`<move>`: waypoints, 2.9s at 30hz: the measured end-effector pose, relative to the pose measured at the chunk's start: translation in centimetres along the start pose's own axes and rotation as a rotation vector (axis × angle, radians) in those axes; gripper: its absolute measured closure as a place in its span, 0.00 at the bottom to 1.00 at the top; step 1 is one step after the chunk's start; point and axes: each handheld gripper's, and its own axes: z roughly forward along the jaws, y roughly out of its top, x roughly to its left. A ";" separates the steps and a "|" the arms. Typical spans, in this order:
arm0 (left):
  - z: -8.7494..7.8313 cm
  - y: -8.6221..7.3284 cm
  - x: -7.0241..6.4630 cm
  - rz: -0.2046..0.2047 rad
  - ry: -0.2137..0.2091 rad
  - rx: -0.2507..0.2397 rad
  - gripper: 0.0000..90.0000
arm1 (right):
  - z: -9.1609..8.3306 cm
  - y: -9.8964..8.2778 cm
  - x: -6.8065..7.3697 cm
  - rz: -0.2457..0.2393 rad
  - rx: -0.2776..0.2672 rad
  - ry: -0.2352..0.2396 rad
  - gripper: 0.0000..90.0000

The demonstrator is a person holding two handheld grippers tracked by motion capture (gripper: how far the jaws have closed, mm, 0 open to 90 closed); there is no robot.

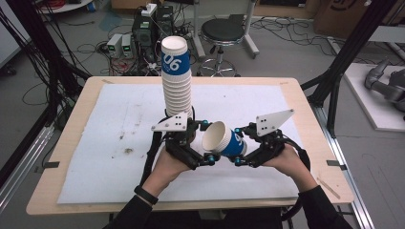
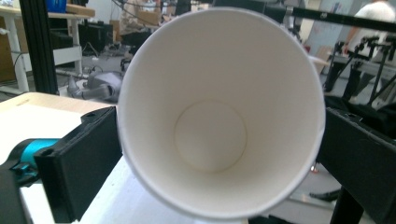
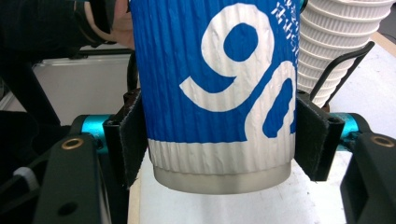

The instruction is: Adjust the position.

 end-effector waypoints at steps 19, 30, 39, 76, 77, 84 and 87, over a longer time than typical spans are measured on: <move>-0.3 1.3 -0.3 0.081 0.030 0.140 0.22 | -0.1 0.2 0.4 -0.007 0.047 -0.045 0.24; -0.7 2.1 -0.7 0.106 0.039 0.131 0.25 | 1.6 0.5 1.0 0.016 0.010 -0.045 0.22; -0.3 2.2 -0.9 0.094 0.017 0.079 0.25 | 3.2 0.4 1.0 0.092 -0.046 -0.012 0.21; -0.5 2.0 -0.9 0.054 -0.009 -0.040 0.25 | 3.1 0.0 1.2 0.127 -0.210 0.027 0.22; -0.5 2.0 -0.9 0.056 -0.010 -0.041 0.25 | 3.1 0.0 1.2 0.137 -0.220 0.034 0.21; -0.1 1.8 -1.1 0.062 -0.013 -0.038 0.25 | 3.1 0.0 1.0 0.181 -0.277 0.068 0.22; -0.1 1.8 -1.1 0.063 -0.013 -0.040 0.25 | 3.0 0.0 1.1 0.197 -0.291 0.079 0.25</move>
